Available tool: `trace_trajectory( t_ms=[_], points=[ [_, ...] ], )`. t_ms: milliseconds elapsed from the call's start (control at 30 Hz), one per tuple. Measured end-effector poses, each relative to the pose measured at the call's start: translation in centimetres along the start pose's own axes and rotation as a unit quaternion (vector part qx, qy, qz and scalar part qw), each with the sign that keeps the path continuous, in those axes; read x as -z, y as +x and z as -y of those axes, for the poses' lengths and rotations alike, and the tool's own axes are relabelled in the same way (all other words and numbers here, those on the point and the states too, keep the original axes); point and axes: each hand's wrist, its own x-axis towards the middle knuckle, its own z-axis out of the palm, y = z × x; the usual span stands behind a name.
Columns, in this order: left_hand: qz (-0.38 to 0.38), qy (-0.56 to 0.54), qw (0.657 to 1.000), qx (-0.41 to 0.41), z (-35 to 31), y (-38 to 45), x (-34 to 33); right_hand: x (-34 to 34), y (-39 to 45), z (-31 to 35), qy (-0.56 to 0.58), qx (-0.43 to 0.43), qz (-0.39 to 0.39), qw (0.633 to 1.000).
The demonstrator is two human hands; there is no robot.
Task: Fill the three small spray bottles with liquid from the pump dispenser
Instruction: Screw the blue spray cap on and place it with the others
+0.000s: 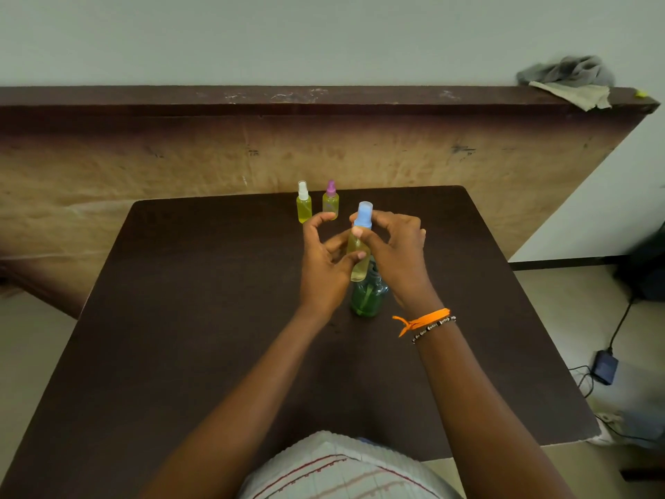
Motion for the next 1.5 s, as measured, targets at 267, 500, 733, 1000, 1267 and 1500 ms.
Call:
trace_trajectory(
  t_ms=[267, 500, 733, 1000, 1267, 1500],
  points=[
    [-0.023, 0.020, 0.999, 0.010, 0.2, 0.2, 1.0, -0.3, 0.1, 0.3, -0.022, -0.010, 0.060, 0.998],
    [-0.011, 0.026, 1.000, -0.008, 0.4, 0.5, 1.5, -0.8, -0.1, 0.4, 0.037, 0.005, 0.042, 0.998],
    [0.034, 0.046, 0.997, 0.055, 2.0, 0.5, 2.4, -1.3, 1.3, 0.7, 0.061, 0.004, 0.038, 0.997],
    [0.007, 0.035, 0.999, 0.032, 2.1, 1.4, 2.7, -0.7, 2.5, 0.7, 0.105, 0.022, 0.113, 0.988],
    [0.006, 0.046, 0.998, 0.035, 2.3, 1.8, 2.1, 0.7, 3.3, 1.1, 0.153, 0.065, 0.086, 0.982],
    [0.006, 0.045, 0.998, 0.034, 2.6, 1.2, 1.7, 0.4, 3.1, 0.9, 0.150, 0.059, 0.079, 0.984]
  ],
)
